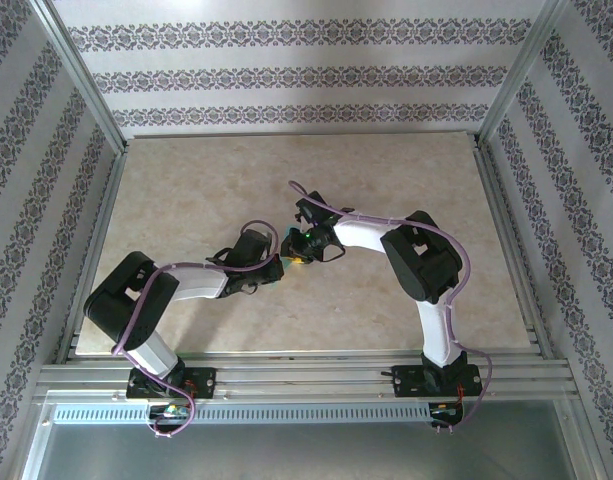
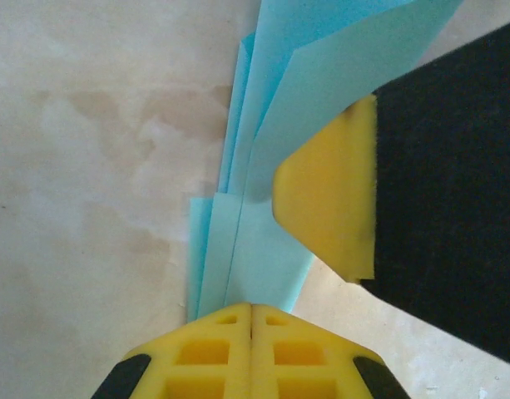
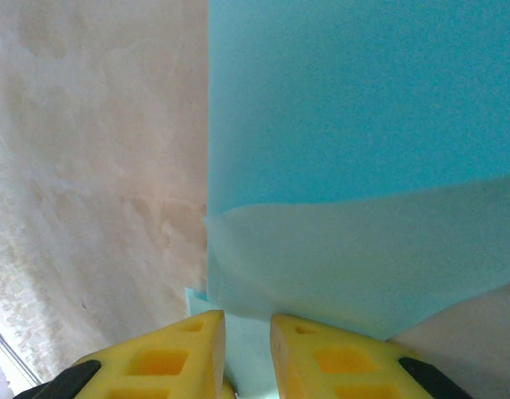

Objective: Fold a paper plane with a square sheet of paper (pick it up from the middle)
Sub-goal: Fold the wing for the fifth time at the center of the table.

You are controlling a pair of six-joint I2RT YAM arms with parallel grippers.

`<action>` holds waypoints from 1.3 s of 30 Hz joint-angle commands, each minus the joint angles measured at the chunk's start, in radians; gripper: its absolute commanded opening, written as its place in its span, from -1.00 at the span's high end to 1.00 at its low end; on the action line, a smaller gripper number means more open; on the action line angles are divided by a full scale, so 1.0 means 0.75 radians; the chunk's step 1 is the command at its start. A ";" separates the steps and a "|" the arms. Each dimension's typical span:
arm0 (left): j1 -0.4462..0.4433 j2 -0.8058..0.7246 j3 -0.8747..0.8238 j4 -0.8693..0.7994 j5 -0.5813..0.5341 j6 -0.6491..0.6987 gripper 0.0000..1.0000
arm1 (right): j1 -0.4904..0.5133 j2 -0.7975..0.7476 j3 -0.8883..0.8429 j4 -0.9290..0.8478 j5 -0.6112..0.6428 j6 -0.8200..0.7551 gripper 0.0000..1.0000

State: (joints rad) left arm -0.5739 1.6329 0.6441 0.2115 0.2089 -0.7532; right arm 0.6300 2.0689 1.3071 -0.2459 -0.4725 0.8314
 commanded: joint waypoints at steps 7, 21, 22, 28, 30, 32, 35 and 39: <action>0.006 0.014 0.001 -0.148 -0.010 0.038 1.00 | -0.087 -0.093 -0.067 0.121 0.010 -0.082 0.43; 0.006 0.040 0.069 -0.270 0.008 0.088 1.00 | -0.001 -0.014 -0.008 0.018 0.043 -0.221 0.54; 0.006 0.043 0.075 -0.282 0.008 0.093 1.00 | -0.006 0.000 -0.003 0.016 0.044 -0.225 0.54; 0.006 0.063 0.096 -0.375 0.038 0.136 1.00 | -0.086 0.075 0.044 -0.014 0.061 -0.279 0.55; 0.006 0.073 0.093 -0.394 0.054 0.151 1.00 | -0.129 0.086 0.043 0.000 0.073 -0.291 0.55; 0.006 0.089 0.088 -0.403 0.073 0.161 1.00 | -0.179 0.098 0.052 0.015 0.086 -0.294 0.55; 0.006 0.108 0.082 -0.407 0.095 0.170 1.00 | -0.253 0.121 0.082 0.049 0.084 -0.288 0.55; 0.006 0.127 0.087 -0.425 0.101 0.194 1.00 | -0.309 0.166 0.186 0.015 0.085 -0.307 0.55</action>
State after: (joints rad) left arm -0.5735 1.6749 0.7418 0.0681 0.2516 -0.6464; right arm 0.4477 2.1464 1.4033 -0.2295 -0.5198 0.6388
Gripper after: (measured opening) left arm 0.064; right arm 0.225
